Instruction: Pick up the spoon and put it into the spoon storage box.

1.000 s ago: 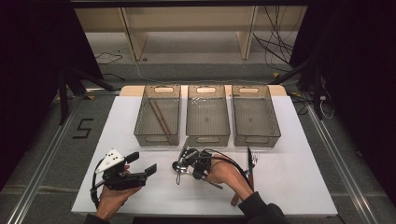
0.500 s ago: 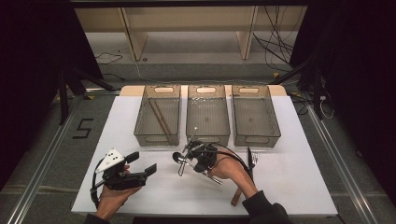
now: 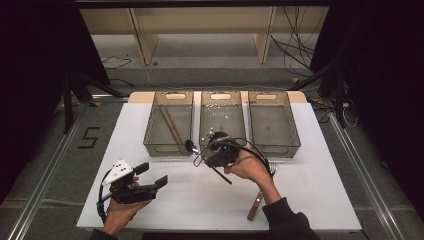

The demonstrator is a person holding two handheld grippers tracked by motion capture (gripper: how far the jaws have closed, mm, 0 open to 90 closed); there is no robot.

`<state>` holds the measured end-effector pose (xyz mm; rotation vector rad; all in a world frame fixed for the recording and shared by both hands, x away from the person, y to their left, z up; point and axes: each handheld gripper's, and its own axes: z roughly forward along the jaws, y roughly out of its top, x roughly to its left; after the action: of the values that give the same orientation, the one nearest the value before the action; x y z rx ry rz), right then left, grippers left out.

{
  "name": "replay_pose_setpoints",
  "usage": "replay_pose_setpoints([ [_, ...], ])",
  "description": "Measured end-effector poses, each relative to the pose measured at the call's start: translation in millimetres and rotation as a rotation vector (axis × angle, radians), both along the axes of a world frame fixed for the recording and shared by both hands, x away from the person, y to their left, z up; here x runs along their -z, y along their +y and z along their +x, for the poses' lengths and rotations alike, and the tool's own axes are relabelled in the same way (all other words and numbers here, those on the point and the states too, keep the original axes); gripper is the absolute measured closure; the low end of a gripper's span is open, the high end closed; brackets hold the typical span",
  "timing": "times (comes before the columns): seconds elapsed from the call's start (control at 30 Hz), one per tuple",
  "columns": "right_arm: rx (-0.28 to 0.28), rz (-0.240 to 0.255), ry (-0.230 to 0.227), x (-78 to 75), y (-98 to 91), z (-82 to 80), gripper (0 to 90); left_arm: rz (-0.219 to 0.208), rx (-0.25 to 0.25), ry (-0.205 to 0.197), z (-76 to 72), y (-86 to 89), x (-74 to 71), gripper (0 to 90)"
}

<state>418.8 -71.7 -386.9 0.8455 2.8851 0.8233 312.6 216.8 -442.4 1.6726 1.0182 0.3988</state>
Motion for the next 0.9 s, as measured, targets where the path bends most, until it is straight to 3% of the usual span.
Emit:
replay_pose_setpoints([
  [0.13,0.024,0.057,-0.019,-8.8,-5.5,7.5,86.3,0.000,0.002,0.000,-0.1,0.3,-0.1,11.6],
  [0.4,0.075,0.117,-0.056,-26.2,-14.9,21.9,86.3,-0.002,0.000,-0.001,-0.1,0.0,0.0,11.6],
  [0.5,0.085,0.164,-0.049,-30.2,-18.5,27.1,86.3,-0.003,0.000,-0.001,-0.1,-0.1,0.0,11.6],
  [0.7,0.138,0.203,-0.064,-36.5,-26.1,38.8,86.3,-0.003,0.001,-0.001,0.0,-0.3,0.0,11.6],
  [0.9,0.203,0.211,-0.083,-43.8,-32.7,50.7,86.2,0.000,0.004,-0.002,0.2,-0.4,0.0,11.6],
])
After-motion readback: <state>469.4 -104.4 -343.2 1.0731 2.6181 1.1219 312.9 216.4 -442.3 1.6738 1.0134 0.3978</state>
